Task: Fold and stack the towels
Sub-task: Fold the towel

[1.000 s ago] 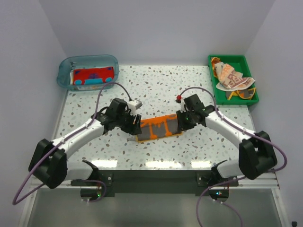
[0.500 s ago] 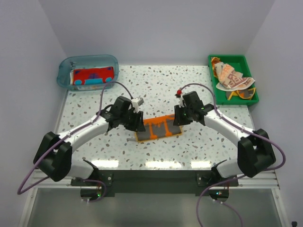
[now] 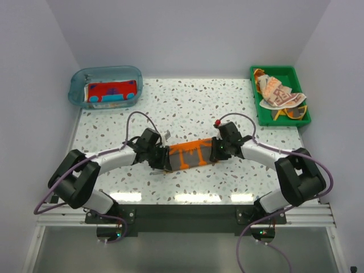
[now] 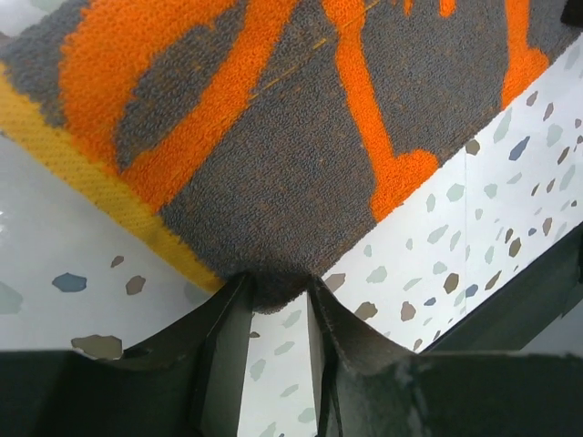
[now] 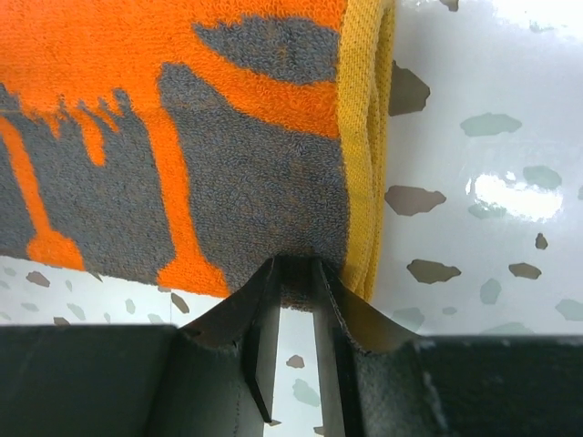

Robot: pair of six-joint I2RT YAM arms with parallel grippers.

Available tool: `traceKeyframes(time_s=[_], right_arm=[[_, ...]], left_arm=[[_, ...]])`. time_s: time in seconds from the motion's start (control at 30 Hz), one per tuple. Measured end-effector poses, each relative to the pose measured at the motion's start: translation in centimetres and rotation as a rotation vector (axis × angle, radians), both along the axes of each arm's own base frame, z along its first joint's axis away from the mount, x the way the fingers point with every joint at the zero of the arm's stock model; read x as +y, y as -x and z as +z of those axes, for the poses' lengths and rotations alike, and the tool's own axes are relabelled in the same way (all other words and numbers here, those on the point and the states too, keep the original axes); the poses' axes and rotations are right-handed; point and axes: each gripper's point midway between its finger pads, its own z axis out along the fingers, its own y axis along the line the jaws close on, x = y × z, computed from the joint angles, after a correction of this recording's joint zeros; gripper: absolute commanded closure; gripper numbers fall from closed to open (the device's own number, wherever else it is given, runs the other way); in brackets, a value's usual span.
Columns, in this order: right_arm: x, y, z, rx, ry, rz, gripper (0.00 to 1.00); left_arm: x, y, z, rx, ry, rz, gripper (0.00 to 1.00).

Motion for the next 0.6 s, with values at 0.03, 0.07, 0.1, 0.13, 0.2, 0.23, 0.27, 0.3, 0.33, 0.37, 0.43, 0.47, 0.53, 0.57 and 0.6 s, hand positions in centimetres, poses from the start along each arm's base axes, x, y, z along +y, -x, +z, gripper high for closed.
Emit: traceKeyframes(time_s=[0.03, 0.07, 0.1, 0.13, 0.2, 0.23, 0.27, 0.3, 0.33, 0.37, 0.43, 0.47, 0.53, 0.57, 0.6], right_arm=[[-0.1, 0.1, 0.1, -0.003, 0.0, -0.003, 0.75], [-0.2, 0.2, 0.3, -0.007, 0.001, -0.008, 0.74], [-0.4, 0.3, 0.6, -0.013, 0.004, -0.012, 0.74], [-0.4, 0.2, 0.9, -0.023, 0.002, -0.015, 0.73], [-0.3, 0.0, 1.9, -0.043, -0.006, -0.017, 0.72], [0.0, -0.6, 2.8, -0.06, -0.016, -0.017, 0.72], [0.1, -0.9, 3.2, -0.071, -0.021, -0.017, 0.72], [0.5, -1.5, 4.0, -0.084, -0.029, -0.017, 0.72], [0.9, -2.3, 4.8, -0.104, -0.039, -0.017, 0.72], [1.4, -3.3, 5.8, -0.129, -0.052, -0.018, 0.72], [2.3, -5.2, 7.3, -0.171, -0.073, -0.019, 0.72], [2.8, -6.3, 7.8, -0.193, -0.083, -0.021, 0.72], [3.4, -7.7, 7.7, -0.213, -0.09, -0.026, 0.72], [3.6, -8.2, 7.2, -0.213, -0.09, -0.03, 0.72], [3.6, -8.4, 6.3, -0.2, -0.084, -0.039, 0.73]], left_arm=[[0.1, 0.0, 0.1, -0.005, -0.001, 0.005, 0.62], [0.2, -0.1, 0.2, -0.012, -0.007, 0.014, 0.6], [0.4, -0.2, 0.4, -0.022, -0.012, 0.022, 0.57], [0.6, -0.3, 0.7, -0.032, -0.02, 0.03, 0.52], [0.9, -0.7, 1.5, -0.054, -0.029, 0.049, 0.46], [0.8, -1.0, 2.1, -0.065, -0.032, 0.056, 0.45], [0.7, -1.6, 2.8, -0.085, -0.03, 0.062, 0.44], [0.5, -2.2, 3.5, -0.1, -0.03, 0.067, 0.43], [0.2, -3.1, 4.4, -0.125, -0.027, 0.075, 0.43], [-0.1, -4.1, 5.5, -0.157, -0.019, 0.084, 0.43], [-0.8, -6.0, 7.4, -0.217, -0.002, 0.092, 0.46], [-1.1, -7.0, 8.0, -0.238, 0.008, 0.099, 0.47], [-1.4, -8.6, 8.1, -0.256, 0.011, 0.117, 0.53], [-1.4, -9.2, 7.5, -0.254, 0.004, 0.121, 0.53], [-1.5, -9.6, 6.6, -0.241, -0.007, 0.123, 0.55]])
